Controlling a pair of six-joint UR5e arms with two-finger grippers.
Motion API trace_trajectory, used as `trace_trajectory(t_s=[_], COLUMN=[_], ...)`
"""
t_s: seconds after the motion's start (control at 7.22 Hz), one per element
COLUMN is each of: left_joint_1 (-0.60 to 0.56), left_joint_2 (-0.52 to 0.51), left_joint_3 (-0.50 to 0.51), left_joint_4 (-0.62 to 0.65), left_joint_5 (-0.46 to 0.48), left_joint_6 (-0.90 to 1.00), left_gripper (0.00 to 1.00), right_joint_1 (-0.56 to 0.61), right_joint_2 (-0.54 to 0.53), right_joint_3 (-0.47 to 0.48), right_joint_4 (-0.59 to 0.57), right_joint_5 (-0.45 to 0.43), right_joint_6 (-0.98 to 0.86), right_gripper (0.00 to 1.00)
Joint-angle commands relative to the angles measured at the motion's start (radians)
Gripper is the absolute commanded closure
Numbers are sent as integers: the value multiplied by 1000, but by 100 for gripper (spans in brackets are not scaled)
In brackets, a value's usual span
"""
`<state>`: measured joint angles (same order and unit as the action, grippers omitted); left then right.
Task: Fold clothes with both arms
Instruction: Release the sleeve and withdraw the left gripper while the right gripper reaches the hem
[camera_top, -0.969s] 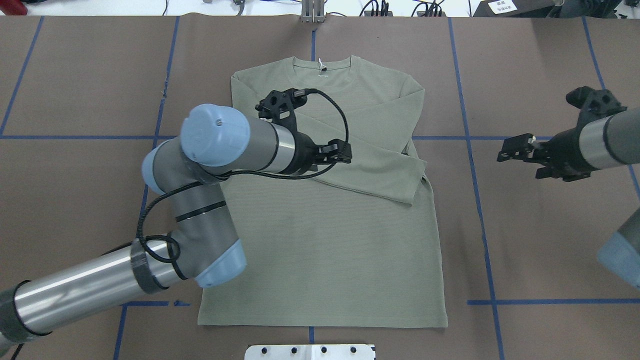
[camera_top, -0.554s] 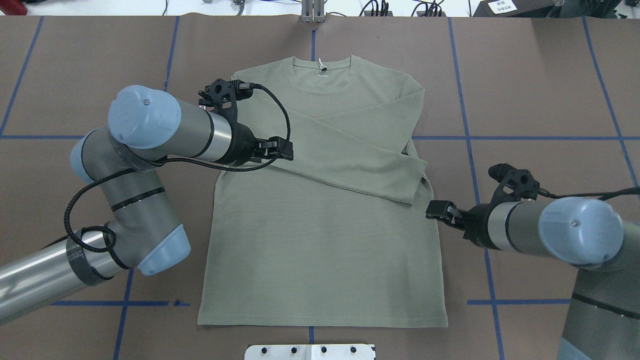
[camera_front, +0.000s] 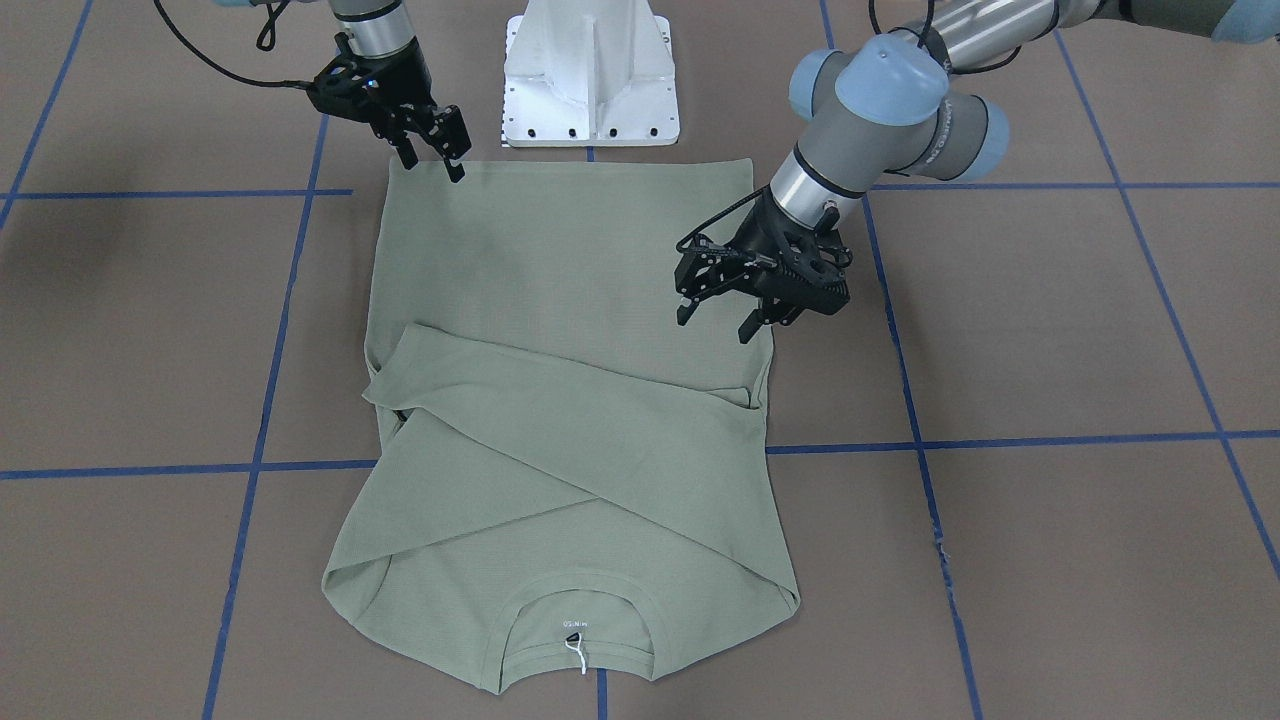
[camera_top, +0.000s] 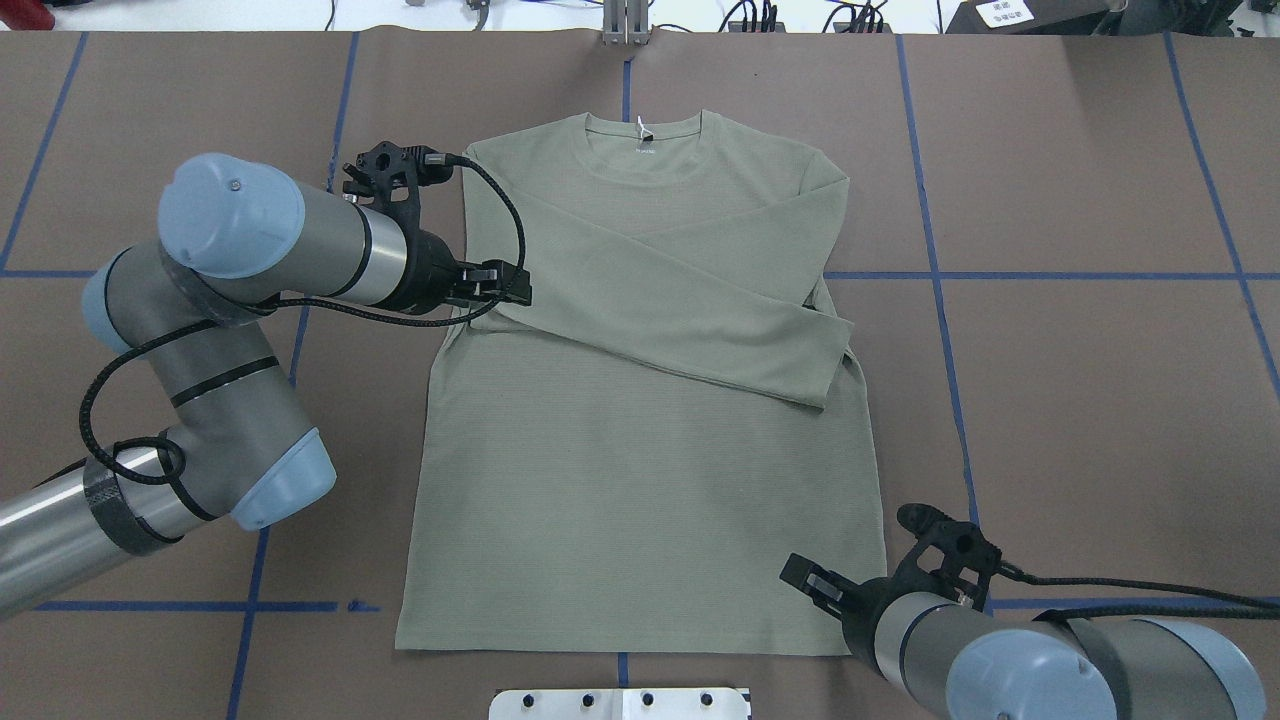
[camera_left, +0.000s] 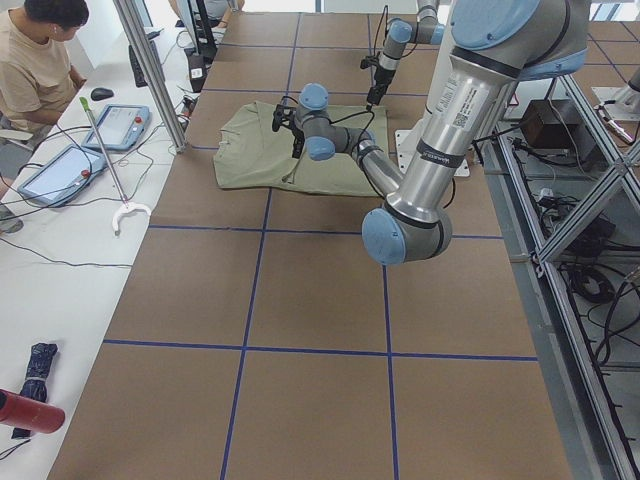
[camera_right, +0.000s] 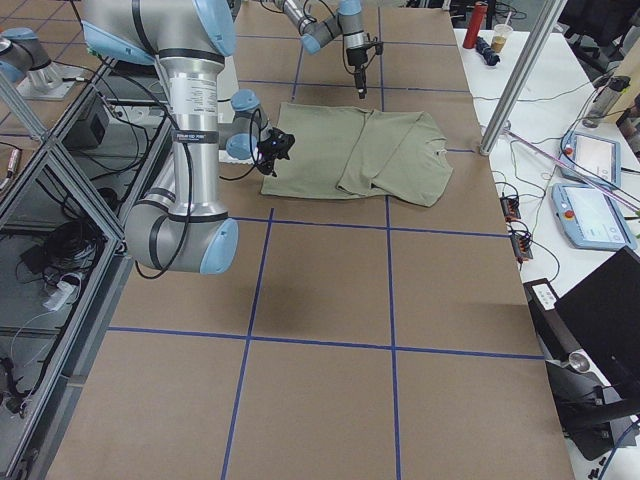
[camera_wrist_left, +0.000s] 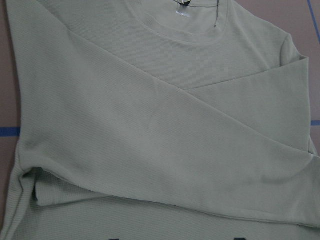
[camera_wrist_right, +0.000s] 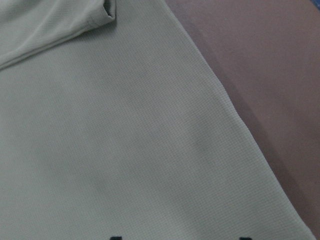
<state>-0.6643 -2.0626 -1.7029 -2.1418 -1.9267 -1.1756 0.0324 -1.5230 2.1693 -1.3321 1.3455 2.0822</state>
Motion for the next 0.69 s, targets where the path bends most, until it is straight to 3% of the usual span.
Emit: trace_trajectory(t_s=[0.0, 0.55], left_joint_1=[-1, -1], left_joint_2=[12, 18], left_joint_3=[-3, -4], left_joint_4=[-1, -3], left_joint_5=[0, 0], left_joint_6=[5, 7], left_gripper=[19, 18], right_joint_1=[-49, -62], right_joint_2=[-29, -97], right_joint_3=[0, -5], right_joint_4=[-35, -35], right_joint_5=[-19, -11], right_joint_6=[68, 111], right_gripper=[18, 26])
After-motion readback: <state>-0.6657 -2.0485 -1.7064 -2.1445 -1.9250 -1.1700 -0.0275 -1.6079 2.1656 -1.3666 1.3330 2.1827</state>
